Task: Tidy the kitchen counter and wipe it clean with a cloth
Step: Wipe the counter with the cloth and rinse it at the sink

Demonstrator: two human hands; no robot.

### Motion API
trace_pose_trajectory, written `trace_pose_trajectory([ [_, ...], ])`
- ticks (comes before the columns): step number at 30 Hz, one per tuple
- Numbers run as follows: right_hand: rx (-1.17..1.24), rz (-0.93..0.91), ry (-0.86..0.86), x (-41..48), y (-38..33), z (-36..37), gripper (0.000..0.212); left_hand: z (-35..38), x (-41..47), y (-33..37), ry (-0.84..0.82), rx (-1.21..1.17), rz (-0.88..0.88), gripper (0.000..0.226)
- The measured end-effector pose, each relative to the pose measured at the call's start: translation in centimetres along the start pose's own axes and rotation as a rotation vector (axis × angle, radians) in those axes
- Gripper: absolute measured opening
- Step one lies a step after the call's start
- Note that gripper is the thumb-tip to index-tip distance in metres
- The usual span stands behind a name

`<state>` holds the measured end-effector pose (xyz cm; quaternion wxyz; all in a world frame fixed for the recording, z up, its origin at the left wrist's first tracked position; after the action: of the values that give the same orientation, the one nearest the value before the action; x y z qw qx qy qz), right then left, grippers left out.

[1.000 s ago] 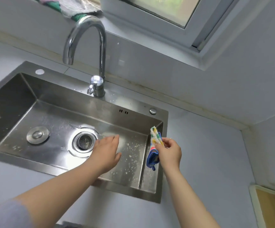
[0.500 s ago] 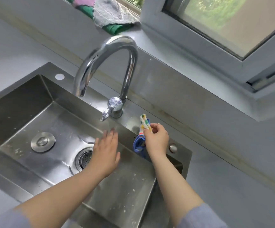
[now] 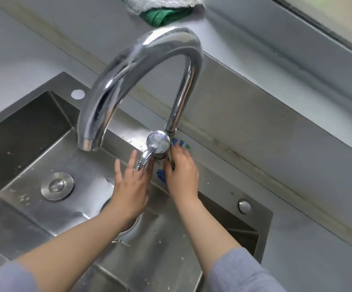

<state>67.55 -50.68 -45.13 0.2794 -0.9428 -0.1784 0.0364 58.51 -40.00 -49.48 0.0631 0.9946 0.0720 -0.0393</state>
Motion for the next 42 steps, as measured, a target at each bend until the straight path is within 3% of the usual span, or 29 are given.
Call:
trace_pose_trajectory([
  [4, -0.152, -0.042, 0.001, 0.2, 0.6, 0.2, 0.047, 0.4, -0.1, 0.4, 0.014, -0.033, -0.002, 0.101],
  [15, -0.108, 0.001, -0.048, -1.2, 4.3, -2.7, 0.041, 0.7, -0.2, 0.8, -0.008, -0.101, -0.035, 0.101],
  [21, -0.082, 0.120, -0.080, -0.1, 3.4, -3.9, 0.058, 0.6, -0.2, 0.8, -0.009, -0.107, -0.035, 0.101],
  [27, -0.151, -0.054, -0.185, 1.7, 3.4, -1.4, 0.060, 0.7, -0.2, 1.0, 0.015, -0.100, -0.045, 0.105],
  [30, -0.225, -0.086, -0.163, 1.6, 4.3, -1.3, 0.065, 0.6, -0.4, 1.1, 0.039, -0.107, -0.040, 0.094],
  [36, -0.240, -0.009, -0.091, 0.0, 6.3, -2.5, 0.058, 0.3, -0.8, 2.4, 0.065, -0.047, 0.155, 0.071],
  [42, -0.277, 0.082, -0.062, -2.2, 9.1, -4.4, 0.062, -0.4, 0.2, 4.9, 0.037, -0.054, 0.268, 0.071],
])
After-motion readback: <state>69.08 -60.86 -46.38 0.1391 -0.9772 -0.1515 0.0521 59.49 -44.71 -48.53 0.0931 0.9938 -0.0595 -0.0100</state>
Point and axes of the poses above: each hand's wrist, its own x-axis towards the middle knuckle, its own z-axis out of the palm, y = z × x, the point moved 1 cm from there along x, towards the middle knuckle, and after that the axes turned 2 degrees about z, right-handed, at the moved point
